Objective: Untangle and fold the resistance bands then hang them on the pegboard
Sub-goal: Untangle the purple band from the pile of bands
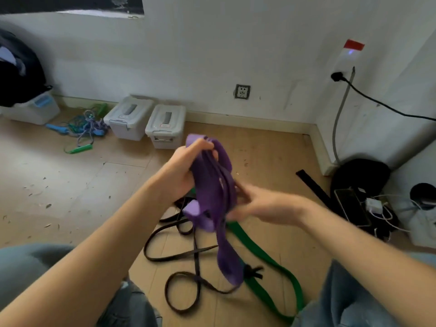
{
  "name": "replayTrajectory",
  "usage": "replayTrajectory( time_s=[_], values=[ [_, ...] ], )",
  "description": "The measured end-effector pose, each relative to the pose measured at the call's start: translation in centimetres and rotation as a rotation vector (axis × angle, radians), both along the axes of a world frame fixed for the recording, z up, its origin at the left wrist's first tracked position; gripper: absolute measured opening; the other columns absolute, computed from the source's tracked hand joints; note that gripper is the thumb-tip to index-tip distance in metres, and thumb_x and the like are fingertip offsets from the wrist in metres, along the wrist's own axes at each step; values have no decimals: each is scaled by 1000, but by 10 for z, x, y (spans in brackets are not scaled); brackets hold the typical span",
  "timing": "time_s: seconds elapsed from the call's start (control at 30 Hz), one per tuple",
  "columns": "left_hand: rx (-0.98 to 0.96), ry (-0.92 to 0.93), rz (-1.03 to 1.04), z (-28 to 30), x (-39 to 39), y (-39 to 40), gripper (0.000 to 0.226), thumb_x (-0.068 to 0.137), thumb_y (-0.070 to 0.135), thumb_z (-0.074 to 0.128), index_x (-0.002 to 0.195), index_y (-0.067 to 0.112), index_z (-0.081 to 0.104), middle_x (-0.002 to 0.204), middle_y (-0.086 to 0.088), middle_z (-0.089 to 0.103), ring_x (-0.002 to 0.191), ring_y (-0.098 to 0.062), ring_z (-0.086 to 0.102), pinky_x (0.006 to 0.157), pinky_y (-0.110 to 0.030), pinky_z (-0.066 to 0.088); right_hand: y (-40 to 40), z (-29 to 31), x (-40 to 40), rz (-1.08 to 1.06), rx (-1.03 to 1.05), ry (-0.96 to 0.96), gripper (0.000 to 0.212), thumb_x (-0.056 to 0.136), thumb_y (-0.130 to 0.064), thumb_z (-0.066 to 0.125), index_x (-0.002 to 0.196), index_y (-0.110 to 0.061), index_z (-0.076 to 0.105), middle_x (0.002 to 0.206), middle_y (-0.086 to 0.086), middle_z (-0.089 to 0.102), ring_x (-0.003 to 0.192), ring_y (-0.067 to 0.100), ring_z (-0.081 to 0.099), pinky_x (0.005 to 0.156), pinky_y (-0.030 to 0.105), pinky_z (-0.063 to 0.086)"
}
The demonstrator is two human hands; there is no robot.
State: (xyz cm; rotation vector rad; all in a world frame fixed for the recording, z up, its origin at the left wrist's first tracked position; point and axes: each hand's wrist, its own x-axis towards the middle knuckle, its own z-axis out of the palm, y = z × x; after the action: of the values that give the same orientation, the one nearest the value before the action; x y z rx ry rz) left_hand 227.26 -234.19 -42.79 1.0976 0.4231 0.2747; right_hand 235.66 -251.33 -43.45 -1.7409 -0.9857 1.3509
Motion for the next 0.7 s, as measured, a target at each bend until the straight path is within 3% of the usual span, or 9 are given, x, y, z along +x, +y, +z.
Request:
replayTrajectory(
  time_s=[0.07,0.13,0.23,0.33,0.43,0.5,0.57,0.63,0.7],
  values=[
    [-91,-28,26,9,8,-2,14,79,9,59,66,10,63,61,-1,63,58,-12,62,60,-21,52,6,-15,-17,-28,80,10,77,74,-18,76,136,-34,32,117,-19,56,103,-6,57,79,9,48],
    [-123,18,27,10,15,-3,12,80,12,60,68,10,63,62,-1,65,57,-12,63,57,-20,53,10,-19,-16,-280,199,-1,55,75,-6,73,118,-28,48,104,-12,63,88,-1,64,70,13,50],
    [-89,187,37,-6,32,-5,13,87,20,58,85,8,61,69,-4,68,60,-14,64,49,-22,53,6,-16,6,-704,278,169,38,79,3,63,107,-16,46,90,3,60,70,14,59,61,26,47],
    [-152,331,54,-40,63,-16,32,87,25,60,110,5,50,83,-12,62,67,-21,62,49,-29,53,2,-16,31,-943,359,175,38,82,4,61,109,-19,45,81,3,57,60,11,55,50,24,46],
    [-156,409,-9,-69,105,-46,35,88,31,59,110,6,51,88,-13,63,73,-25,63,59,-32,56,7,-16,60,-1085,492,13,31,81,9,58,91,-20,53,86,5,56,68,13,56,56,23,47],
    [-182,411,-38,-81,132,-65,22,89,27,58,96,7,53,76,-11,60,59,-21,60,44,-25,53,6,-18,83,-1100,489,-170,30,78,9,60,83,-20,55,87,0,56,83,16,55,73,28,50],
    [-205,387,-61,-92,159,-77,17,90,24,57,83,9,53,68,-10,57,50,-17,59,40,-22,49,1,-26,107,-1096,464,-330,28,75,7,61,82,-20,56,85,-8,57,85,9,56,82,25,49],
    [-201,377,-145,-105,180,-80,21,90,27,57,83,7,54,69,-10,60,57,-18,61,52,-25,54,-5,-39,127,-1086,442,-456,27,73,4,63,84,-20,56,86,-11,57,83,4,55,76,15,46],
    [-33,507,-293,-123,191,-80,37,88,42,56,94,6,54,74,-9,67,62,-19,65,58,-28,55,-12,-63,146,-1013,312,-623,26,73,0,65,91,-16,56,96,-2,57,90,12,54,75,15,40]
  ],
)
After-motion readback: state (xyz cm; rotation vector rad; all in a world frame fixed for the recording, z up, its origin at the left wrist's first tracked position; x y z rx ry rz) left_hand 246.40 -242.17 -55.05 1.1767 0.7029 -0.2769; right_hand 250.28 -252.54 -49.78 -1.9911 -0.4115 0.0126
